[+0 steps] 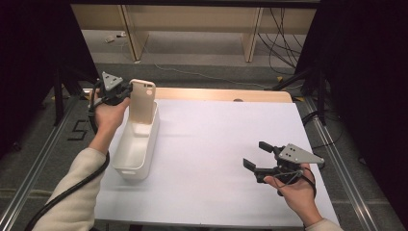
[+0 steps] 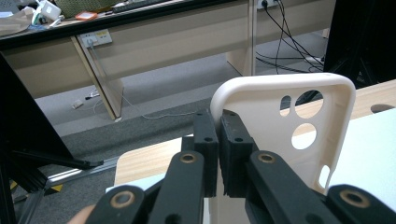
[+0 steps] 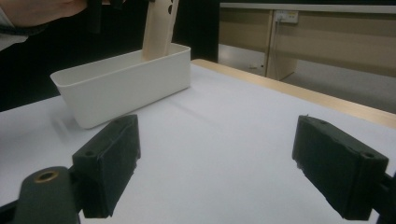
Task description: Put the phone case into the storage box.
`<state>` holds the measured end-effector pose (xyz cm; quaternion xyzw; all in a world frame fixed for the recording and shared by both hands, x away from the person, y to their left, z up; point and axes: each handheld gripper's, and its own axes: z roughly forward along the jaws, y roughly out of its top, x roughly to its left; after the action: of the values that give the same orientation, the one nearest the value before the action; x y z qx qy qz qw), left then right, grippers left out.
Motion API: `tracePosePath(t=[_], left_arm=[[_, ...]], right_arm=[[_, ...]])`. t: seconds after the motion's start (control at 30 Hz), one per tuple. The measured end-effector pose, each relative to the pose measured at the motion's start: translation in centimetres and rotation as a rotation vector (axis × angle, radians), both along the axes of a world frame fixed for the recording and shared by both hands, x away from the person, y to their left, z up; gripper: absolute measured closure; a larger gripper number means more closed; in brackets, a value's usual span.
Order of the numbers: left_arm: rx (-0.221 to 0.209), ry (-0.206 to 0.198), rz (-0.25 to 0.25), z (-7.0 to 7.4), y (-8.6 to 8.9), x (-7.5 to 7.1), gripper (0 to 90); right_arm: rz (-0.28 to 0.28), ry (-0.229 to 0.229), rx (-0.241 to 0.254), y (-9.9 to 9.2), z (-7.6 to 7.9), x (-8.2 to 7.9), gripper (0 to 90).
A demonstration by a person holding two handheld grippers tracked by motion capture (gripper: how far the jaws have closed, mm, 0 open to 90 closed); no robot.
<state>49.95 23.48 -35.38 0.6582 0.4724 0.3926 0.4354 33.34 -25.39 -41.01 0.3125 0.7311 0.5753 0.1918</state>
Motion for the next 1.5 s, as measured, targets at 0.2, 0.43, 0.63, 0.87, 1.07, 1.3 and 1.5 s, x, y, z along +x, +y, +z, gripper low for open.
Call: tracePosePath(t=[0.2, 0.43, 0.63, 0.87, 1.07, 1.3, 1.5], left_arm=[[0.002, 0.003, -0.001, -0.2, 0.0, 0.2, 86.4], [0.006, 0.007, -0.002, -0.3, -0.1, 0.5, 86.4], [0.011, 0.014, 0.000, -0.6, -0.1, 0.8, 86.3], [0.015, 0.025, 0.004, -0.9, -0.2, 1.1, 86.3], [0.017, 0.029, 0.007, -1.1, -0.2, 1.4, 86.3], [0.026, 0.039, 0.009, -1.3, -0.3, 1.8, 86.3], [0.020, 0.045, 0.011, -1.7, -0.3, 2.1, 86.3]], right_arm=[[-0.007, 0.000, -0.005, 0.0, 0.0, 0.0, 16.4], [-0.006, 0.001, -0.005, 0.0, 0.0, 0.0, 16.3], [-0.006, 0.001, -0.005, 0.0, 0.0, 0.0, 16.3], [-0.005, 0.000, -0.004, 0.0, 0.0, 0.0, 16.3], [-0.005, 0.008, -0.002, 0.0, 0.0, 0.0, 16.4], [-0.005, -0.002, -0.007, 0.0, 0.0, 0.0, 16.3], [-0.006, 0.008, -0.002, 0.0, 0.0, -0.1, 16.3]])
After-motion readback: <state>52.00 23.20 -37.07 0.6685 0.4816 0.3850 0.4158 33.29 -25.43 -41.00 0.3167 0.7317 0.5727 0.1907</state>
